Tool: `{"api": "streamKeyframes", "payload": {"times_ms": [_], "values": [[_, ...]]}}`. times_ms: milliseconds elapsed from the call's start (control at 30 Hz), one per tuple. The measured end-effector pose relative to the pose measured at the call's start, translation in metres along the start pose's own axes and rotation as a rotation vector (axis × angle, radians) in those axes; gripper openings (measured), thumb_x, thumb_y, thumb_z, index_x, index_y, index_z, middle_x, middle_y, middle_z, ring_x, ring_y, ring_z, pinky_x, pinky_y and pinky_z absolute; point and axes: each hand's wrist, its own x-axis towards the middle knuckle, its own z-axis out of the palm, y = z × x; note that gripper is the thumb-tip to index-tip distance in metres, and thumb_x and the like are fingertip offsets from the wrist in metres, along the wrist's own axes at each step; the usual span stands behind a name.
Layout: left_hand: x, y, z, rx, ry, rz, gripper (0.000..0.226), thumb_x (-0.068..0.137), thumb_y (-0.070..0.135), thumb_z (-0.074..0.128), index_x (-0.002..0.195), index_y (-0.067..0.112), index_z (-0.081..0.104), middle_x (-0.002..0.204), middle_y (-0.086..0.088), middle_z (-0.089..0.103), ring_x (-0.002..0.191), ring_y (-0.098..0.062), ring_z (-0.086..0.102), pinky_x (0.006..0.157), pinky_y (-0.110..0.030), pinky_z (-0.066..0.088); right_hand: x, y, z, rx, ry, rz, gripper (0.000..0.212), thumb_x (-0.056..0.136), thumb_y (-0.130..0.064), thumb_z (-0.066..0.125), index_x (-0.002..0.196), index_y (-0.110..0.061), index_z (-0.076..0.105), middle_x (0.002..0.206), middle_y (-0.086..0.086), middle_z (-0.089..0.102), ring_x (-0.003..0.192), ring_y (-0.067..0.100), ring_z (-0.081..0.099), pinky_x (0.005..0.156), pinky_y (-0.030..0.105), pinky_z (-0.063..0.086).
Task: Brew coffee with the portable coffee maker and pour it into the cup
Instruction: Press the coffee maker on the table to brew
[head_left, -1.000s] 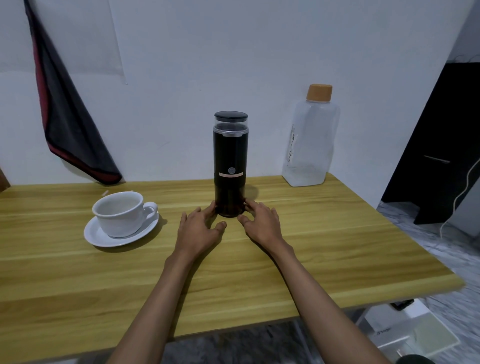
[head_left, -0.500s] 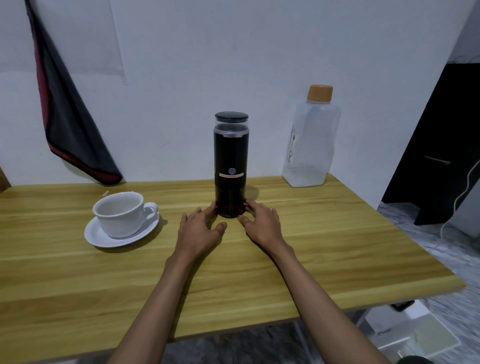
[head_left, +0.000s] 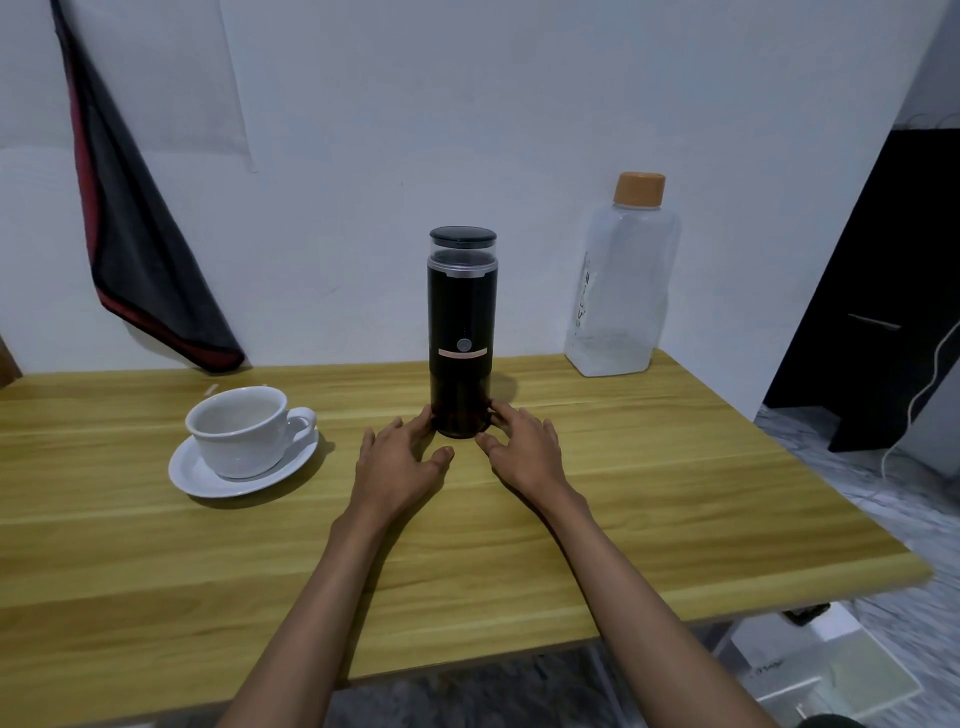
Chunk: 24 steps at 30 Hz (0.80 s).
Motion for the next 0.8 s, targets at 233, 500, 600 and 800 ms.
{"api": "streamKeyframes", "payload": {"times_ms": [233,500,600,800], "values": [[0.0008,-0.0002,0.001,0.007,0.004,0.0,0.068,0.093,0.04,0.061,0.154,0.03,0.032,0.144,0.006,0.055,0.149,-0.022,0.027,0.123,-0.049,0.007,-0.0004,0.0004,0.0002,0.002,-0.004,0.004,0.053,0.099,-0.032,0.058,0.149,-0.029,0.041,0.14,-0.006,0.059,0.146,0.019,0.03,0.123,0.047,0.005],[0.0022,-0.0007,0.0012,0.002,-0.007,-0.01,0.069,0.093,0.041,0.061,0.154,0.031,0.031,0.144,0.006,0.055,0.149,-0.021,0.025,0.123,-0.047,0.005,-0.0001,0.0008,0.0007,0.014,-0.002,0.004,0.053,0.098,-0.032,0.058,0.149,-0.029,0.042,0.138,-0.006,0.06,0.144,0.019,0.034,0.123,0.047,0.006],[0.0023,-0.0005,0.0011,0.003,-0.008,-0.015,0.069,0.093,0.04,0.061,0.154,0.031,0.032,0.144,0.006,0.055,0.149,-0.021,0.025,0.123,-0.047,0.004,-0.0003,0.0007,0.0005,0.012,0.0,0.006,0.053,0.098,-0.032,0.058,0.148,-0.03,0.042,0.138,-0.006,0.06,0.144,0.019,0.035,0.123,0.047,0.006],[0.0022,0.0012,0.0005,-0.004,-0.011,-0.014,0.069,0.093,0.04,0.061,0.154,0.03,0.032,0.143,0.008,0.056,0.149,-0.021,0.025,0.123,-0.047,0.004,0.0004,0.0003,0.0006,0.005,0.002,0.005,0.052,0.098,-0.031,0.059,0.148,-0.03,0.044,0.137,-0.007,0.061,0.143,0.019,0.036,0.123,0.048,0.008]]}}
